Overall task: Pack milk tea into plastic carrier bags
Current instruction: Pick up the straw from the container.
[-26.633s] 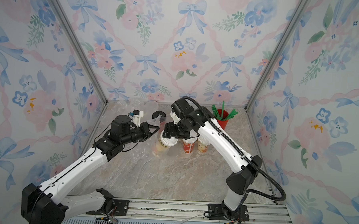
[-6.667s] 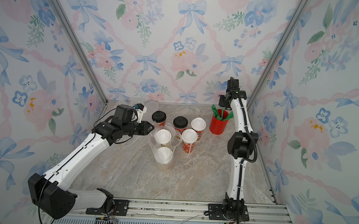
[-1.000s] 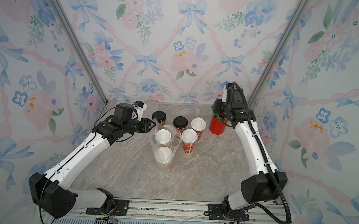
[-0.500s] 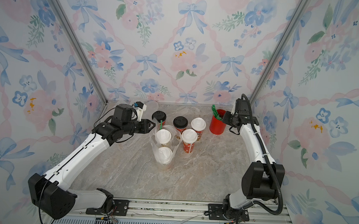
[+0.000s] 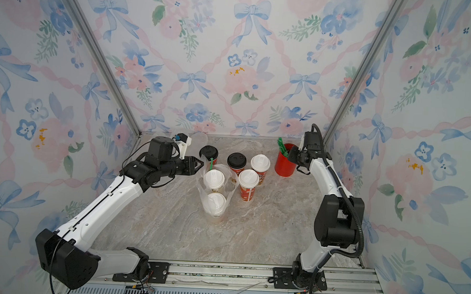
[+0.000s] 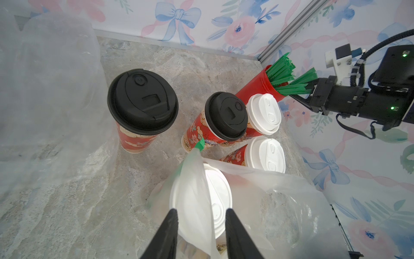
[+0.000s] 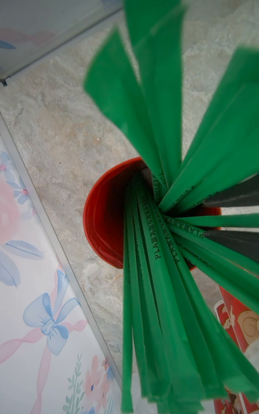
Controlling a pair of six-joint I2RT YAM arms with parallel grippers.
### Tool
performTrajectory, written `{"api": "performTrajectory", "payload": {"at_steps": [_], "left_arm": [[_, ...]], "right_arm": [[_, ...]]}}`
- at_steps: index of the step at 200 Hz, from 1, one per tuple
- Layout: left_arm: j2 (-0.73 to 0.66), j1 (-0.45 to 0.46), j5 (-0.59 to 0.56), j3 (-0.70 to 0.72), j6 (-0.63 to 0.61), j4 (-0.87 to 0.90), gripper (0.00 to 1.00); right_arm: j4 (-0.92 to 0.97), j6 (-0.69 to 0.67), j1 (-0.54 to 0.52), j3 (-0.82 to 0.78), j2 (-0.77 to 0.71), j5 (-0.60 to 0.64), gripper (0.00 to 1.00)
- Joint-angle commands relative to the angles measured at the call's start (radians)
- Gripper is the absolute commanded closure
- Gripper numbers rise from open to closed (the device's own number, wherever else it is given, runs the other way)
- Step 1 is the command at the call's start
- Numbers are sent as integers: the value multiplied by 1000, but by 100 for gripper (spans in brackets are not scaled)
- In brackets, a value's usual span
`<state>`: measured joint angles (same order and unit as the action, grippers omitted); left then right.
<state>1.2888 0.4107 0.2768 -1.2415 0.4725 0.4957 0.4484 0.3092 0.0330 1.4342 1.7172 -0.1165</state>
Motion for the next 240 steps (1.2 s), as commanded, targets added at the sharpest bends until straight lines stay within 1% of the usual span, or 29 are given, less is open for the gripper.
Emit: {"api": "performTrajectory", "payload": {"at_steps": [1,47,51,100,140,177,220,240], "left_arm": [[-20,-3,-5,13,10,-4,63],[-9,-4,-7,8,11,-3,63],[-9,-3,-7,8,11,-4,63],[-4,-3,-1,6,8,-4,63],[-11,-3,4,4,8,-4,63],[-18,-2,10,5,10,-2,63],[-45,0,30,16,29,2,61],[-61,16,24,25,28,25,55]], "right_arm": [[-15,-5,-15,44,-14,24,83],[42,-40,-47,72,-57,100,88],[50,-41,-51,74,-85,110,89],[136,-48,-61,104,-178,187,91],[238,-65,-75,192,-248,231,92],[350,-90,-115,290,-299,272,92],[470,-98,-216,414,-370,292,92],[527,-93,-298,477,-378,270,92]]}}
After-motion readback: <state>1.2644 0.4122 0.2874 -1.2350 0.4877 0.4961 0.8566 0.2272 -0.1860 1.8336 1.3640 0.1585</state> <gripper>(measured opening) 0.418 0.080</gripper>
